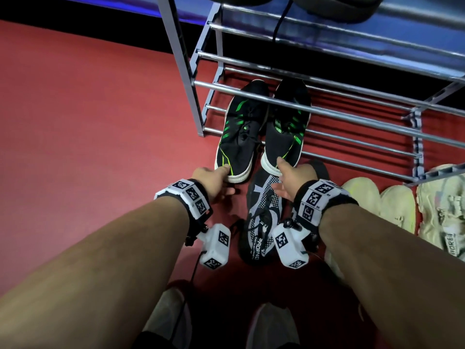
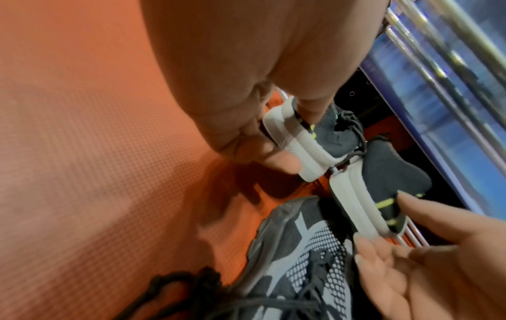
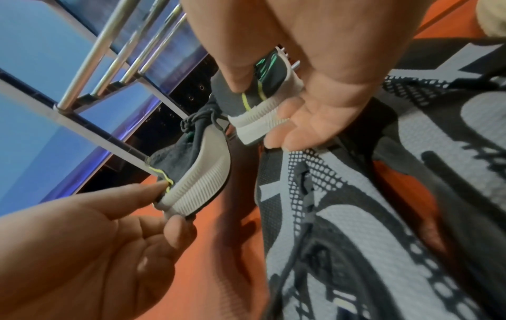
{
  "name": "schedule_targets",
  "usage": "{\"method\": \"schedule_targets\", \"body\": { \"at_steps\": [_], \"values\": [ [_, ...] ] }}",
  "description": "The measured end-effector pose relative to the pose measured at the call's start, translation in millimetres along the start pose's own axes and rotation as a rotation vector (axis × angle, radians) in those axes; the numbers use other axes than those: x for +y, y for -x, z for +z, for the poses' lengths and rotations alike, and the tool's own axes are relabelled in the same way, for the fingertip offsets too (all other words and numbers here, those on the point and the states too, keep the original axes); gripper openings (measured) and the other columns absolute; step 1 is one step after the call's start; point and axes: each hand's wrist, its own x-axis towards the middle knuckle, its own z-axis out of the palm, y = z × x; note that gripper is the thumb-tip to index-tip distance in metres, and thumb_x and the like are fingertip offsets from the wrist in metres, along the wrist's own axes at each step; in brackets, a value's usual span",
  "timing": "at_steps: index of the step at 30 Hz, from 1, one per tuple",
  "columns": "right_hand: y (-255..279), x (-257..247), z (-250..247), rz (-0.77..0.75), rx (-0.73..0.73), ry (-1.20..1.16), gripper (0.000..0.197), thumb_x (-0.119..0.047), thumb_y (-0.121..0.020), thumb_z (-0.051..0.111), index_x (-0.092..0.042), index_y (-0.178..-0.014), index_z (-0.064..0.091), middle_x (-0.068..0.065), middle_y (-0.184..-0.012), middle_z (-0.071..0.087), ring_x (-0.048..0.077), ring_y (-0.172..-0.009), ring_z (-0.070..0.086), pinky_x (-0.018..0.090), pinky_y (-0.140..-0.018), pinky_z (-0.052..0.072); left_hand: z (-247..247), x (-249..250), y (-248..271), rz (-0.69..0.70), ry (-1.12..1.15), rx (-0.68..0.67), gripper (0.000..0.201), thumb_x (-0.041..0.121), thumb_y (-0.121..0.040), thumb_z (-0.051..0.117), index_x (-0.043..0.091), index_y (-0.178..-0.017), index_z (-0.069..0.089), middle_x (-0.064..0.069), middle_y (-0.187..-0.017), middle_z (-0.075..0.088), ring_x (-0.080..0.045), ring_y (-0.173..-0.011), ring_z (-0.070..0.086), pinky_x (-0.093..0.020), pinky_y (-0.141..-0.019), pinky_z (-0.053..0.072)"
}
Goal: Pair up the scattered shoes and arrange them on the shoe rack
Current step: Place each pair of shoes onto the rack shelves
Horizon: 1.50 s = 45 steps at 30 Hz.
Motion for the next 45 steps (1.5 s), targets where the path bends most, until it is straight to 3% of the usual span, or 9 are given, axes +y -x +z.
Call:
{"method": "schedule_targets", "body": {
  "at_steps": [11,22,26,29,33,36,39,42,45],
  "values": [
    [1,-7,9,0.139,-0.206,-0.135,0.033,-0.038,-0.1,0.049,-0.007,-0.112,0.046,0.018,-0.1,0.068,0.026,-0.062,0.07,0.034,-0.058,0.057,6,30,-20,0.106,0.104,0.066,0.021,0.017,-0.099,0.052,-0.001,-0.088,0.051,-0.015,-0.063,0.067,-0.02,-0.047,0.066,-0.02,-0.037,0.04],
    [-8,-14,8,-0.05,-0.045,-0.158,0.019,-0.015,-0.099,0.049,-0.014,-0.082,0.04,0.02,-0.081,0.067,0.028,-0.066,0.068,0.048,-0.08,0.058,12,42,-22,0.112,0.185,0.076,0.019,0.014,-0.1,0.047,0.001,-0.087,0.052,-0.003,-0.05,0.066,-0.024,-0.063,0.067,-0.027,-0.052,0.051],
    [-13,-17,5,-0.092,-0.101,-0.118,0.011,-0.013,-0.099,0.051,-0.006,-0.108,0.049,0.017,-0.086,0.065,0.025,-0.063,0.066,0.041,-0.069,0.058,16,46,-18,0.085,0.126,0.031,0.02,0.017,-0.1,0.047,0.007,-0.086,0.055,-0.004,-0.072,0.068,-0.017,-0.066,0.067,-0.032,-0.075,0.055],
    [-19,-14,6,-0.068,-0.154,-0.036,0.046,0.001,-0.094,0.053,-0.017,-0.136,0.043,0.009,-0.092,0.064,0.028,-0.069,0.069,0.044,-0.072,0.06,17,41,-12,0.12,0.129,0.061,0.004,0.012,-0.095,0.054,0.009,-0.098,0.054,-0.008,-0.084,0.067,-0.023,-0.077,0.069,-0.04,-0.085,0.056],
    [-16,-10,0,-0.157,-0.092,0.165,0.046,-0.005,-0.089,0.054,-0.024,-0.13,0.047,0.006,-0.092,0.068,0.024,-0.069,0.072,0.038,-0.066,0.061,22,28,-13,0.16,0.115,0.128,0.065,0.027,-0.055,0.072,0.027,-0.11,0.037,-0.013,-0.105,0.065,-0.032,-0.095,0.069,-0.049,-0.086,0.056],
    [-12,-6,-11,-0.175,-0.019,0.216,0.057,-0.01,-0.082,0.06,-0.02,-0.135,0.042,0.008,-0.097,0.067,0.023,-0.074,0.071,0.039,-0.073,0.06,27,6,-32,0.134,-0.021,0.138,0.082,0.047,-0.035,0.066,0.032,-0.11,0.037,-0.012,-0.106,0.065,-0.035,-0.093,0.068,-0.053,-0.083,0.056],
    [-7,0,-25,-0.2,0.01,0.31,0.06,-0.02,-0.072,0.062,-0.019,-0.13,0.05,0.008,-0.108,0.068,0.024,-0.086,0.071,0.044,-0.082,0.058,32,-5,-17,0.09,-0.015,0.117,0.08,0.045,-0.033,0.069,0.039,-0.106,0.035,-0.012,-0.108,0.067,-0.038,-0.098,0.068,-0.059,-0.088,0.053],
    [10,4,-41,-0.218,0.015,0.42,0.05,-0.018,-0.078,0.062,-0.016,-0.127,0.057,0.005,-0.114,0.067,0.022,-0.097,0.067,0.029,-0.084,0.052,37,-4,25,0.072,-0.004,0.009,0.065,0.028,-0.045,0.072,0.025,-0.103,0.044,-0.014,-0.111,0.069,-0.036,-0.097,0.067,-0.057,-0.095,0.05],
    [19,19,-53,-0.195,-0.008,0.508,0.047,-0.015,-0.085,0.06,-0.01,-0.132,0.055,0.008,-0.116,0.063,0.024,-0.099,0.062,0.023,-0.077,0.041,38,-11,53,0.074,-0.071,-0.027,0.032,0.014,-0.065,0.073,0.022,-0.087,0.051,-0.011,-0.097,0.069,-0.031,-0.081,0.066,-0.045,-0.078,0.057]
  ]
}}
